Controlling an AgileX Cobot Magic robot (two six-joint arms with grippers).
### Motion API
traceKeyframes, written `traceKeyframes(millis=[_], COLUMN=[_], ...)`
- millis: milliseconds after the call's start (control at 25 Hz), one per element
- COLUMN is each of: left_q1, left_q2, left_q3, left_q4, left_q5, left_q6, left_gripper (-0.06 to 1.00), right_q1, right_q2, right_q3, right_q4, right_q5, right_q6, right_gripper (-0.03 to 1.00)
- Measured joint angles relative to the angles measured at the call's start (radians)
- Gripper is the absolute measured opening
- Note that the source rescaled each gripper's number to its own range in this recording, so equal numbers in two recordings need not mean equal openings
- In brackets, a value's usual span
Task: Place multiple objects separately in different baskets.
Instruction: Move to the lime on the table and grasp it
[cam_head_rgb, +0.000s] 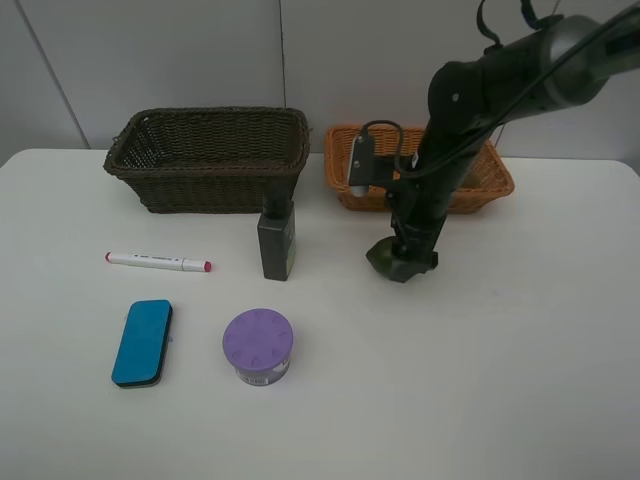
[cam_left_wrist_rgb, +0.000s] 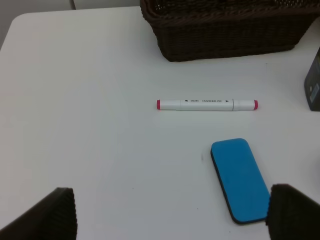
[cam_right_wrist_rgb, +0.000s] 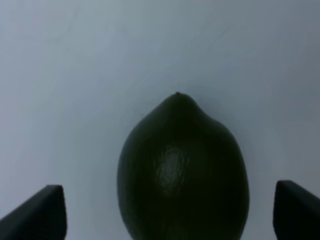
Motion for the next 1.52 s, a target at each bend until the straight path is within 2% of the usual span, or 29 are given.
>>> traceKeyframes(millis=[600,680,800,960,1040,1080,1520], left_q1=[0.0,0.0,0.0,0.0,0.0,0.0,0.0], left_q2=[0.0,0.0,0.0,0.0,0.0,0.0,0.0], left_q3=[0.0,0.0,0.0,0.0,0.0,0.0,0.0], left_q4=[0.0,0.0,0.0,0.0,0.0,0.0,0.0], left_q5=[0.0,0.0,0.0,0.0,0.0,0.0,0.0], left_q6=[0.0,0.0,0.0,0.0,0.0,0.0,0.0], left_gripper=[1.0,1.0,1.0,1.0,1.0,1.0,1.0], right_q1=[0.0,0.0,0.0,0.0,0.0,0.0,0.0], right_q2=[0.066,0.066,0.066,0.066,0.066,0.066,0.066], right_q3=[0.0,0.0,0.0,0.0,0.0,0.0,0.0], right_q4=[-0.015,-0.015,-0.015,-0.015,-0.015,-0.015,-0.045], right_q5=[-0.043,-0.044,-0.044,-0.044,-0.044,-0.044,-0.044], right_q6=[-0.001,-0.001,-0.001,-0.001,-0.001,-0.001,-0.001], right_gripper=[1.0,0.97,0.83,0.54,0.27,0.08,0.09])
